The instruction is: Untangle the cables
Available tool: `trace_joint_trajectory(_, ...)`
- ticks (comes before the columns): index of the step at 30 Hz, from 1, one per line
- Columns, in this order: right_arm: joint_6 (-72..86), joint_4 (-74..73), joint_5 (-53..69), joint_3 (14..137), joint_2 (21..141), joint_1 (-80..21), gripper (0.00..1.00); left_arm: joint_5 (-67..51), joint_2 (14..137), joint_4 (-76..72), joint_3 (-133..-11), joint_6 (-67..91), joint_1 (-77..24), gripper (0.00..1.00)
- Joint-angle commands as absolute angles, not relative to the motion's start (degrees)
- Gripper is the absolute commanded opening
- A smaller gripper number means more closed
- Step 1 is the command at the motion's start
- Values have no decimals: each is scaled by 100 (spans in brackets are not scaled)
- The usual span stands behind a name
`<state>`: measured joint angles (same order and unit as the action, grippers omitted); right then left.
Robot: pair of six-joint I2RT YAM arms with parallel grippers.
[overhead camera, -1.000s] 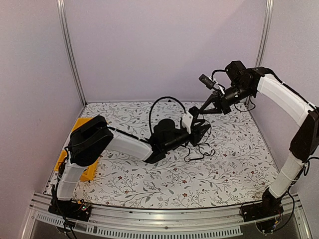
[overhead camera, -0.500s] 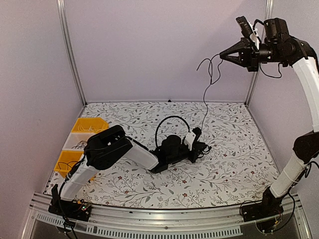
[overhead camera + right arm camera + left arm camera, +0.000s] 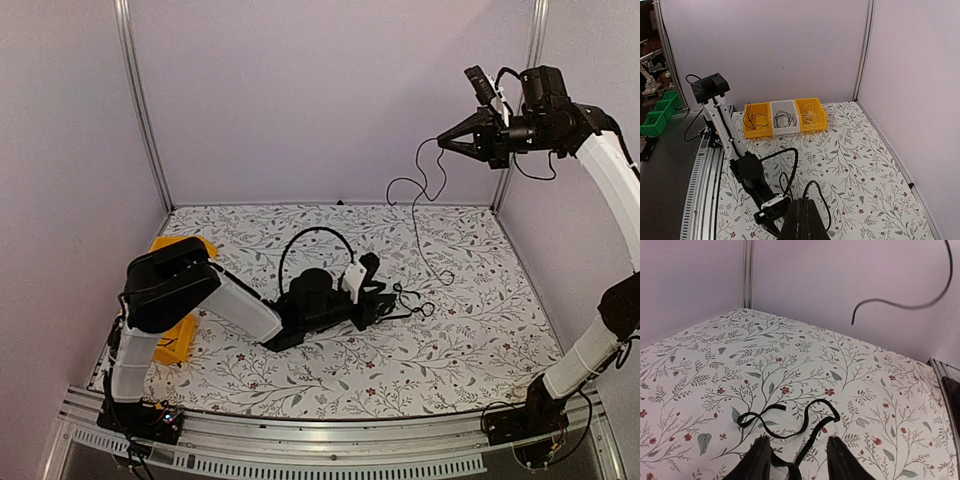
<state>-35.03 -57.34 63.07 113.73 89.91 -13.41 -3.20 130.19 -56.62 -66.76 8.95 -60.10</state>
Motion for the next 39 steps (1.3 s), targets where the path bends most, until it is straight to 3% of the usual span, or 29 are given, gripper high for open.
trace_joint_trajectory(1, -3510, -5386, 6116, 10846, 8586, -1329, 0, -71, 11803, -6091, -6021, 937, -6068, 39)
trace_joint_trajectory(9, -4095, -5528, 5886, 9421, 8257, -1357, 0, 1225, 9933, -5104, -5114, 707, -6047, 44)
trace_joint_trajectory(14, -4303, -5594, 5652, 9004, 8270, -1600, 0, 2755, 9245, -4173, -5078, 658, -5885, 55)
trace_joint_trajectory(20, -4244, -5359, 5470, 8694, 8333, -1961, 0, 1474, 8988, -2692, -5656, -600, -5720, 56)
trace_joint_trajectory(23, -4198, -5299, 5433, 8720, 8422, -1984, 0, -42, 8594, -2253, -5733, -1094, -5730, 56)
trace_joint_trajectory(30, -4228, -5494, 5443, 8815, 8659, -2302, 0, -461, 8303, -2722, -5585, -1204, -5764, 61)
trace_joint_trajectory(39, -4302, -5726, 5607, 8950, 8796, -2706, 0, -1699, 9191, -2263, -6272, -1645, -5770, 53)
